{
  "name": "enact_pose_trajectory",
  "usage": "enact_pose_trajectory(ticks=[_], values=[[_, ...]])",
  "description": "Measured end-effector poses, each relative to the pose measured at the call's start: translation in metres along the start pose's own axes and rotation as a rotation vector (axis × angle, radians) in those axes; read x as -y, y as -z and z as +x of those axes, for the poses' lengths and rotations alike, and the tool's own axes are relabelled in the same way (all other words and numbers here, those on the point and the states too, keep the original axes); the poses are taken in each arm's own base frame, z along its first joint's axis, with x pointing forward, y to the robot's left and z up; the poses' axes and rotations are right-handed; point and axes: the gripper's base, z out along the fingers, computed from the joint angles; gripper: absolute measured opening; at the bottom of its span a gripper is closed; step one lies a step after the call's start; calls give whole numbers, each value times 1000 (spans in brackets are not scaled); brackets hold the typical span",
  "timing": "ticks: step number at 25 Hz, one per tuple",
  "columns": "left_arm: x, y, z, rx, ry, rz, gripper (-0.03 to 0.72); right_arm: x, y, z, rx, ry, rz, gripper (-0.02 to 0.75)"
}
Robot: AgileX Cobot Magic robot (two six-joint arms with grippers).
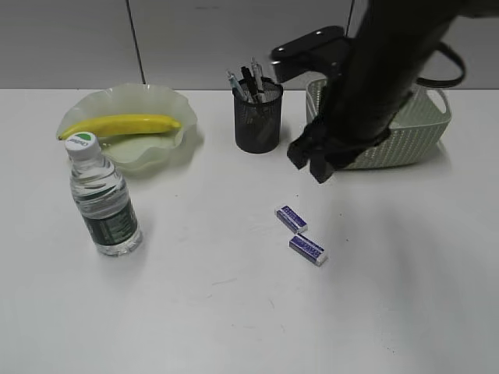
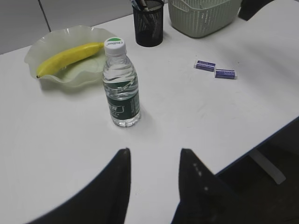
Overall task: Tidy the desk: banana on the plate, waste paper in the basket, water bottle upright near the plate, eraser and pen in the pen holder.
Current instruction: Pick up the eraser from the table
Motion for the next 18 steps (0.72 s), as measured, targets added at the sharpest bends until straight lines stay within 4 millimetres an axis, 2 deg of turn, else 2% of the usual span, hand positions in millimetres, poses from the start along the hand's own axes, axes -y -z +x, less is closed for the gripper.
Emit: enact_pose_trajectory(ticks=[5,8,13,18], values=[[0,0,0,0,1,0,262,-2,-52,-39,-102,0,-9,356],[0,0,0,0,1,0,262,-4,-79,-47,-154,4,-19,396],[0,0,0,0,0,-1,262,-10,-120,-46,-251,23,-67,410],[0,0,0,0,0,-2,262,-13,-145,-40,-303,18,-84,413]])
